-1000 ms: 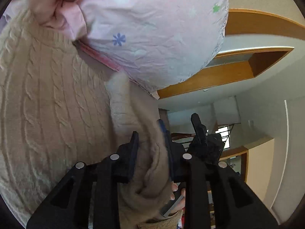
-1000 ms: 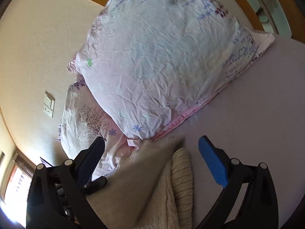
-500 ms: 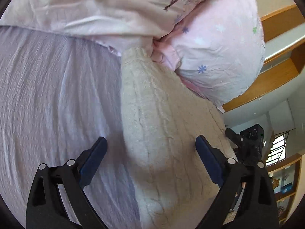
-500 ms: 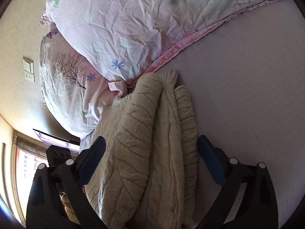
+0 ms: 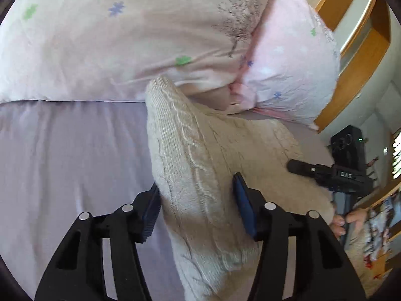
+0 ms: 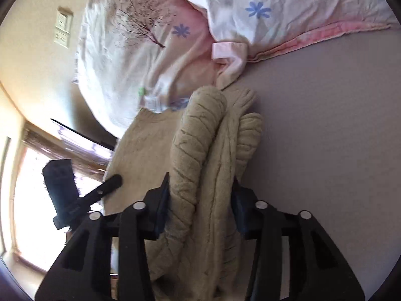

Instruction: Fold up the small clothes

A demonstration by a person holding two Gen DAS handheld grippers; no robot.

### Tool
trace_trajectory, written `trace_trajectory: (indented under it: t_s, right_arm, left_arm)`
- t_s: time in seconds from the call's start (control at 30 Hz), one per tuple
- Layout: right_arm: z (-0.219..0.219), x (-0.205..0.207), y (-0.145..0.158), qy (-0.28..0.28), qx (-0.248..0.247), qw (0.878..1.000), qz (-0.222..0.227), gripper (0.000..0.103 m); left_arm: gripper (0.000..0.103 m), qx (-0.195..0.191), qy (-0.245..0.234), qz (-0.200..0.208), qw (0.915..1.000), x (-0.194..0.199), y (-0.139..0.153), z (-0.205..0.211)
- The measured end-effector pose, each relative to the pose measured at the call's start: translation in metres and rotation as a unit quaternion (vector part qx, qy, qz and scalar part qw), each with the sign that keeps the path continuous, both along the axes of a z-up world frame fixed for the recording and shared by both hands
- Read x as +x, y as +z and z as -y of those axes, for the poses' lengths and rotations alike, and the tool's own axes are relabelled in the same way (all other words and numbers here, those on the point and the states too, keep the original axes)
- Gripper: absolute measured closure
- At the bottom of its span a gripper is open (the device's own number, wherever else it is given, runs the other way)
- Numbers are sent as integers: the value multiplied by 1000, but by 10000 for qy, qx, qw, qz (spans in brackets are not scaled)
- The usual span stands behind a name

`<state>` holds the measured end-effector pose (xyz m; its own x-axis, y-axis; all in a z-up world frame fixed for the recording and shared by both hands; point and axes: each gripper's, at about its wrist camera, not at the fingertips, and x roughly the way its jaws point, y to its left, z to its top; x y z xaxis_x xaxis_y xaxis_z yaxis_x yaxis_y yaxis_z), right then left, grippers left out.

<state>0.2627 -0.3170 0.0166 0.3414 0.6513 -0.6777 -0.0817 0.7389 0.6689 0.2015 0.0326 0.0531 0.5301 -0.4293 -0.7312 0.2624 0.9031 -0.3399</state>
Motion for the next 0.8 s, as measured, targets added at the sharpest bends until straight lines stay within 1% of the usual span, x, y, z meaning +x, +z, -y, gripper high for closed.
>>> trace_trajectory:
  t_s: [0.03, 0.07, 0.1, 0.13, 0.17, 0.23, 0.27, 0.3, 0.33, 0.37, 0.43, 0.47, 0.53, 0.57, 0.6, 0.67, 0.7, 0.73, 0.77, 0.8]
  right_arm:
    - [5, -5, 6, -218, -139, 9996, 147, 45]
    - [16, -16, 18, -511, -71, 9977, 435, 45]
    - [22, -23, 27, -619, 66, 9961, 620, 45]
    - [25, -31, 35, -619, 255, 9950, 739, 45]
    - [23, -36, 38, -570, 315, 9951, 742, 45]
    - [13, -40, 37, -410, 200, 9974, 550, 47]
    - [3, -39, 28, -312, 62, 9991, 296, 65]
    - [-2, -38, 22, -248, -53, 9996, 151, 83]
    - [-4, -40, 18, -220, -146, 9996, 127, 88]
    - [-1, -45, 18, -358, -209, 9989, 232, 91]
    - [14, -58, 20, -767, -314, 9963, 230, 93]
    - [24, -69, 20, -1046, -384, 9935, 210, 98]
    - [32, -83, 17, -1361, -681, 9882, 187, 98]
    - [30, -86, 12, -1343, -767, 9878, 160, 98]
    - [25, -86, 12, -1313, -891, 9870, 260, 98]
    - [17, -90, 24, -1287, -1028, 9849, 532, 96]
    - [15, -95, 32, -1260, -1005, 9846, 684, 94]
    - [15, -104, 41, -1291, -1060, 9823, 847, 87]
    - [19, -113, 49, -1278, -1127, 9805, 979, 65]
    - [23, -121, 53, -1210, -1119, 9802, 1102, 51]
  left_arm:
    - [43, 117, 114, 138, 9998, -6, 4, -5]
    - [37, 160, 234, 407, 9988, -17, 10, -11]
    - [23, 135, 326, 670, 9971, -27, 18, -17]
    - [17, 65, 373, 907, 9952, -37, 25, -23]
    - [17, -41, 326, 1071, 9937, -46, 31, -23]
    - [16, -189, 97, 1113, 9936, -52, 36, -10]
    - [16, -224, -45, 1081, 9939, -53, 35, 0]
    - [16, -228, -193, 1030, 9942, -53, 33, 8]
    - [16, -174, -286, 977, 9947, -52, 29, 18]
    - [16, -119, -362, 922, 9950, -53, 24, 27]
    - [16, -113, -499, 761, 9958, -51, 14, 42]
    - [16, -136, -571, 734, 9956, -52, 8, 53]
    - [16, -62, -690, 826, 9942, -61, 4, 58]
    - [16, 71, -710, 880, 9936, -65, 3, 64]
    - [16, 172, -705, 918, 9931, -69, 3, 65]
    - [16, 178, -634, 932, 9935, -77, 4, 63]
    - [16, 118, -581, 922, 9940, -82, 5, 59]
    - [16, 97, -492, 926, 9944, -86, 6, 54]
    - [14, 161, -360, 949, 9947, -93, 7, 50]
    - [6, 307, -202, 962, 9947, -99, 7, 46]
